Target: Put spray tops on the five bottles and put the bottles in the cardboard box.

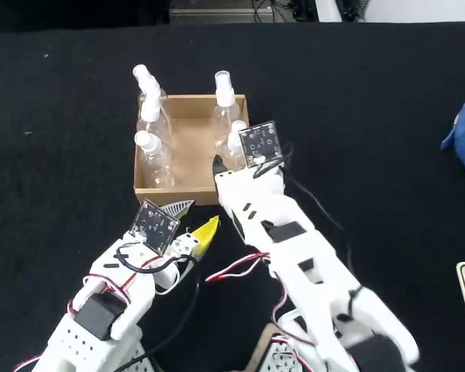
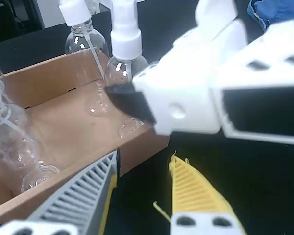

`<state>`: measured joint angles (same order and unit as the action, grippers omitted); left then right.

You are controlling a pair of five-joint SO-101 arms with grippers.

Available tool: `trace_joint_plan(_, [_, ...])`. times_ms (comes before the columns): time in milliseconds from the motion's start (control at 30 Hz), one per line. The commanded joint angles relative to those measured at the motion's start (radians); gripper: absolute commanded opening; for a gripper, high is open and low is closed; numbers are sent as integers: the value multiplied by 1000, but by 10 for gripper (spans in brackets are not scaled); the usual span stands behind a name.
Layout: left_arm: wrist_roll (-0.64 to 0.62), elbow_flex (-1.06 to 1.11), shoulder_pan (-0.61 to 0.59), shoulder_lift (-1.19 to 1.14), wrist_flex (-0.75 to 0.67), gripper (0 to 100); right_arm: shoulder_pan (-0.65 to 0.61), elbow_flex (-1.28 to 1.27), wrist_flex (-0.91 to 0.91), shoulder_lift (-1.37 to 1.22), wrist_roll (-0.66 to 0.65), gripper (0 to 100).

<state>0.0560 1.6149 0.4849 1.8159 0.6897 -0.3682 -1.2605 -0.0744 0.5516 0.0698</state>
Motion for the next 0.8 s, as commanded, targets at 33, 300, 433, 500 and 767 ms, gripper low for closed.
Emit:
trace_joint_plan(33, [5,-8,1,9,-26,30,-12,-1,43,151,11,491])
trace_joint_plan(300, [5,-8,1,9,-26,30,-14,-58,52,274,11,476])
trace_joint_plan(433, [5,-8,1,9,-28,30,-12,-58,110,354,11,476])
trace_joint_plan(500, [2,5,-1,9,-58,30,-12,-61,144,404,11,476])
trace_joint_plan(767, [8,84,-1,8,-175,30,-6,-64,264,587,11,468])
